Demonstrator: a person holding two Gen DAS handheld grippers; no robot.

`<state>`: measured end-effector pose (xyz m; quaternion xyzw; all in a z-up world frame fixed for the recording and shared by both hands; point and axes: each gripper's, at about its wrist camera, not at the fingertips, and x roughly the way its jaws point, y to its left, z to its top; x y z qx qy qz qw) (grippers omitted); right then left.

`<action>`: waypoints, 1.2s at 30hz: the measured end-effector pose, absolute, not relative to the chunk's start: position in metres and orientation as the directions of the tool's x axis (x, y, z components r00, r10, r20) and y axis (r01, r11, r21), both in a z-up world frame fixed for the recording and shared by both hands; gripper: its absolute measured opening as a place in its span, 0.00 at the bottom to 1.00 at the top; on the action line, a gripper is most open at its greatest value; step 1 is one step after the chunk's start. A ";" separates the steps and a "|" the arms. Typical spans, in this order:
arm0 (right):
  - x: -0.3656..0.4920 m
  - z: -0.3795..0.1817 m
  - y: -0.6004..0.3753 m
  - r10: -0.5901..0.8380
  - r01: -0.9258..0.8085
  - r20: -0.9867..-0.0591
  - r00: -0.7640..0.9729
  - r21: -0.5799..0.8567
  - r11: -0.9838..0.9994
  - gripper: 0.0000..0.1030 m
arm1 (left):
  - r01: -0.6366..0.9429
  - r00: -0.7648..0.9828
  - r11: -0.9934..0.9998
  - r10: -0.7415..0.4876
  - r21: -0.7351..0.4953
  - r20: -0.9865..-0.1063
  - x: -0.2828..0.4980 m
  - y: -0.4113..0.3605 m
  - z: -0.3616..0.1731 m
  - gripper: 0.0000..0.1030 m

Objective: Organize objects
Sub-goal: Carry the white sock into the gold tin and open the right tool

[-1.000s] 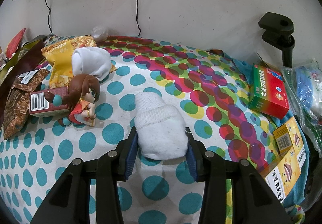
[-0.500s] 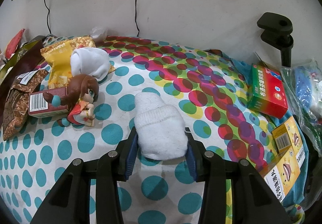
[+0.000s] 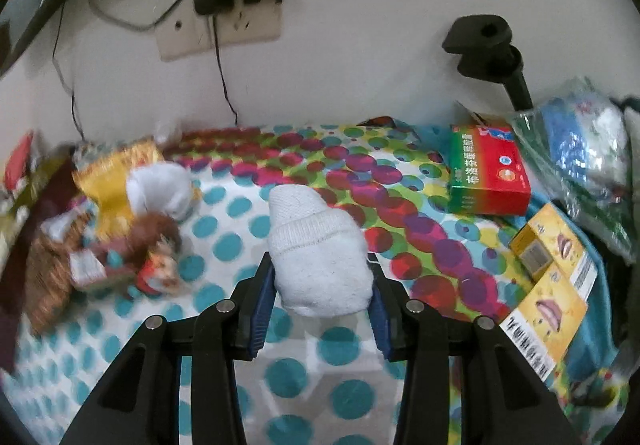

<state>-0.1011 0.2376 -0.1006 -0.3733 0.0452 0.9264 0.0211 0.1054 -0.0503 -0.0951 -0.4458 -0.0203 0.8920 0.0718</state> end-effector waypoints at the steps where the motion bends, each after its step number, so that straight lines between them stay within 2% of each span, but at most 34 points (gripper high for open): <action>1: -0.102 -0.094 0.232 -0.015 -0.065 -0.684 -0.729 0.091 -0.994 0.39 | -0.107 -0.592 -0.990 0.141 -0.096 -0.793 0.105 -0.052 -0.095 0.59; 7: -0.111 -0.042 0.137 -0.157 0.163 -0.645 -0.748 0.051 -0.985 0.39 | -0.118 -0.610 -0.990 0.135 -0.079 -0.780 0.104 -0.059 -0.080 0.59; 12: -0.121 -0.024 0.040 -0.323 0.351 -0.672 -0.667 0.099 -0.931 0.39 | -0.133 -0.633 -0.989 0.132 -0.060 -0.762 0.107 -0.069 -0.060 0.59; 14: -0.129 -0.022 0.007 -0.348 0.395 -0.694 -0.631 0.099 -0.913 0.39 | -0.131 -0.643 -0.990 0.127 -0.054 -0.755 0.108 -0.075 -0.054 0.59; 23: -0.166 -0.041 -0.107 -0.262 0.501 -0.790 -0.554 -0.065 -0.863 0.40 | -0.068 -0.644 -0.994 0.111 -0.088 -0.757 0.107 -0.111 -0.052 0.59; 32: -0.183 -0.074 -0.151 -0.162 0.521 -0.830 -0.533 -0.171 -0.836 0.40 | -0.064 -0.647 -0.993 0.115 -0.096 -0.754 0.104 -0.123 -0.054 0.59; 36: -0.187 -0.079 -0.159 -0.172 0.527 -0.834 -0.525 -0.160 -0.834 0.40 | -0.058 -0.641 -0.993 0.117 -0.104 -0.759 0.103 -0.127 -0.056 0.59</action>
